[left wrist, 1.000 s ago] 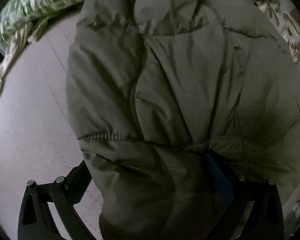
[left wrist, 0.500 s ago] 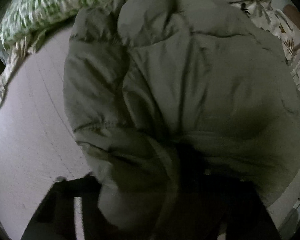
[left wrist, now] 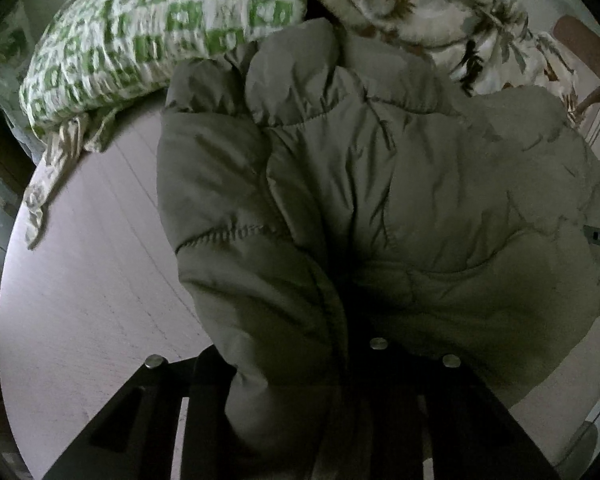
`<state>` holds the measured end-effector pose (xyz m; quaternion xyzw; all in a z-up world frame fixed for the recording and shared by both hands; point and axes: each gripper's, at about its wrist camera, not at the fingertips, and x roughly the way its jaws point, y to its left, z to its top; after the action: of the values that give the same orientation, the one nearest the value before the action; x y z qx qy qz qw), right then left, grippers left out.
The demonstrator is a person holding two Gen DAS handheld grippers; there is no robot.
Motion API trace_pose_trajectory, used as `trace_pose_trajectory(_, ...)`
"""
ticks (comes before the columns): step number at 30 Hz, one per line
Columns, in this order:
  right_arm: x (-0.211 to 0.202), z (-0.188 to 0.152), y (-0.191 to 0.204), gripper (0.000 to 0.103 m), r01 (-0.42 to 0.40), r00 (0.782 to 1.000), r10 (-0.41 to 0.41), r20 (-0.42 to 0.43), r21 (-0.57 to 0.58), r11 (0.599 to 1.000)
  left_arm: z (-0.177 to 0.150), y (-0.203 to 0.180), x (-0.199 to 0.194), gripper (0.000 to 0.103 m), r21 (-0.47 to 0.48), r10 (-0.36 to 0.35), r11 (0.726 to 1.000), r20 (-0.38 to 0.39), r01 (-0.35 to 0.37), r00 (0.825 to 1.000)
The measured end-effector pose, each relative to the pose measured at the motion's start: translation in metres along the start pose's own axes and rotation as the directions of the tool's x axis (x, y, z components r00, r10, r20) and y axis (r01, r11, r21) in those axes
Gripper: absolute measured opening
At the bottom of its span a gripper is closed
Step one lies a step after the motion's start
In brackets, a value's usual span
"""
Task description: Fold large clothes
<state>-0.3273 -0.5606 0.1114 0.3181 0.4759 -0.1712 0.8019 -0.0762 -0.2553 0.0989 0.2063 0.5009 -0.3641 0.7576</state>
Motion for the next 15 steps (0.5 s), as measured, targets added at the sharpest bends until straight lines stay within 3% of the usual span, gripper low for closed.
trace_pose_trajectory(15,-0.063,-0.009,0.006,0.028,-0.009,0.997,0.014,0.081,-0.053,0.999,-0.003,-0.022,-0.082,0.026,0.058,0.003,0.998,0.121,-0.010,0.993)
